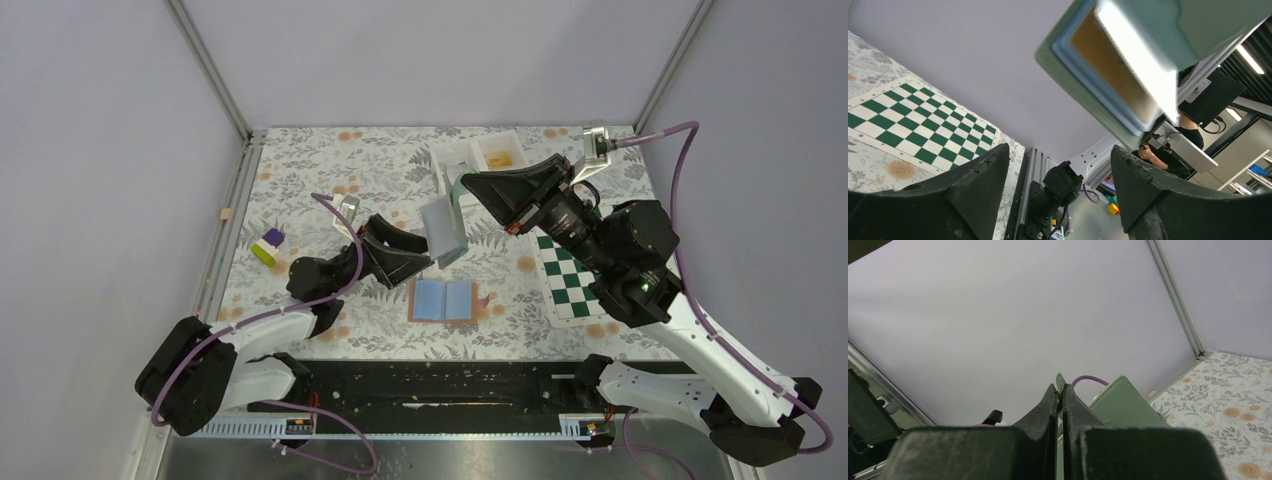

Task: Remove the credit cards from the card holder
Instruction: Open the card holder.

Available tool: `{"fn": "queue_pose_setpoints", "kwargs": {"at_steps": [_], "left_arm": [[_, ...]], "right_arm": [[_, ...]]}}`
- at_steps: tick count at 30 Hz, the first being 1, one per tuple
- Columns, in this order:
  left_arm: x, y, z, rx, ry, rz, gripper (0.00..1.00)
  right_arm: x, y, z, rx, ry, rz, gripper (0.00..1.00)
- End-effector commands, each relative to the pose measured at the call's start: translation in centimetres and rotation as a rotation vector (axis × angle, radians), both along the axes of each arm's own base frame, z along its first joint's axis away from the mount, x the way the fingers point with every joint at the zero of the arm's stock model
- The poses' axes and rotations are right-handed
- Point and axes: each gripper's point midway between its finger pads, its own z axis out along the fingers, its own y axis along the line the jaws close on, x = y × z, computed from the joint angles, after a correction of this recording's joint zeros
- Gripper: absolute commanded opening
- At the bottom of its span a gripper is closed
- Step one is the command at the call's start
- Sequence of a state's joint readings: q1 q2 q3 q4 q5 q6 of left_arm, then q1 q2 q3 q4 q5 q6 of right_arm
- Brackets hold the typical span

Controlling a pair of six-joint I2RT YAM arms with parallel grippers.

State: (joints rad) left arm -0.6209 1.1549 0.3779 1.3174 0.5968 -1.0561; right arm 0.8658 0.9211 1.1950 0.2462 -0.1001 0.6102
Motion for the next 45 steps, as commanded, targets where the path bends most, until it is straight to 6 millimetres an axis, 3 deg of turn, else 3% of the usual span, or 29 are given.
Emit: {"fn": "queue_pose_setpoints", "kwargs": {"at_steps": [1,9,15,26,37,45], "left_arm": [[-0.5,0.0,3.5,-0.097,-0.091,0.003,0.73],[-1.5,0.5,5.8,-0.142,-0.148,-0.012,0.73],[-2.5,0.9,6.1,-0.148,-0.172,-0.028,0.72],[-4.0,1.7,6.1,-0.139,-0.269,-0.018,0.75],[-6.0,2.7,7.4,-0.166,-0.337,-0.040,0.85],[-6.6,2.9,8.2,-0.180,-0.345,-0.066,0.86]], "right_arm": [[-1.3,-0.7,3.2,0.100,-0.065,0.042,0.00],[-1.5,-0.2,3.3,0.105,-0.064,0.070,0.00],[-1.6,0.0,3.3,0.105,-0.065,0.080,0.00],[-2.9,-0.4,5.3,0.145,-0.086,0.134,0.00],[-2.9,0.0,4.1,0.114,-0.078,0.145,0.00],[-2.8,0.9,2.1,0.096,-0.049,0.175,0.00]]}}
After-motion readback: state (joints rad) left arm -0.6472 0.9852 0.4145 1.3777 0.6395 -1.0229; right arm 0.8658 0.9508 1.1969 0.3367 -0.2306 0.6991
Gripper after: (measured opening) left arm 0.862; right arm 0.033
